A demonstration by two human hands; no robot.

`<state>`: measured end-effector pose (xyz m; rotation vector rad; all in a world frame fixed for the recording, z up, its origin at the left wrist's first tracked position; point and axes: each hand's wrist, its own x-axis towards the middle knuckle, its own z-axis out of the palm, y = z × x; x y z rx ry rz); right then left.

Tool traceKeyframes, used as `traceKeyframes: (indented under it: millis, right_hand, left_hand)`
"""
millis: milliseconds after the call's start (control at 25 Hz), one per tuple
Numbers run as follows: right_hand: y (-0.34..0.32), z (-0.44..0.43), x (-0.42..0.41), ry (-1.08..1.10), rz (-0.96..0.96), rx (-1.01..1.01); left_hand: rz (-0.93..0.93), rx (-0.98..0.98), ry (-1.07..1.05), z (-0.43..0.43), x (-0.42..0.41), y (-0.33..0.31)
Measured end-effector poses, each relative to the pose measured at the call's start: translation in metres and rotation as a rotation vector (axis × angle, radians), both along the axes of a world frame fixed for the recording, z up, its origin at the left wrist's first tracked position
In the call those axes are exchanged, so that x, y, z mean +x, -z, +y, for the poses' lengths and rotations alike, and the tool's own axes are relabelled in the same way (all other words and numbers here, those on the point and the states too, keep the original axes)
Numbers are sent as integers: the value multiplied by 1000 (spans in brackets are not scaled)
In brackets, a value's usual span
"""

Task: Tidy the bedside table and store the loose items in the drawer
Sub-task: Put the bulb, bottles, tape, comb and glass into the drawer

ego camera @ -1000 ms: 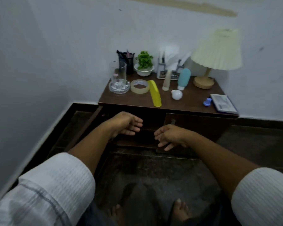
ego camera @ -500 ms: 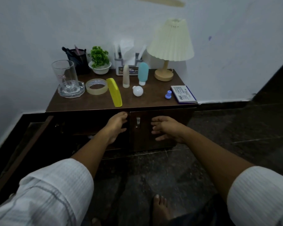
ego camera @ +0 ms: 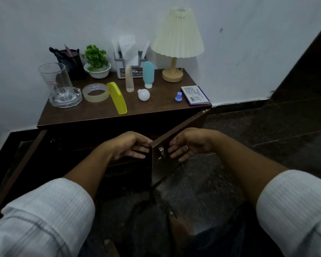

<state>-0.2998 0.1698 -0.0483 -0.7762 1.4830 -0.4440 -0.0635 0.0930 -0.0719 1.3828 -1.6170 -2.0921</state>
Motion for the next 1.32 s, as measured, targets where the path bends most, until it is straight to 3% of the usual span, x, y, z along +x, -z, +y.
traceKeyframes:
  millis: [280,560,760,960,1320]
  right_hand:
    - [-1,26,-38,-62,7,152]
    - [-8,69,-88,95,129,207]
    - [-13,92,-119,293,256,106]
    - [-21,108,-134,323,414,-11]
    - [-23,105,-138,379,565,-177]
  left_hand:
    - [35,124,303,27,-30,-2]
    - [101,100,539,73,-106,9]
    - [230,195,474,105,-160,4]
    - [336,315,394,118,-193,7]
    - [346,286,410,116,-214,8]
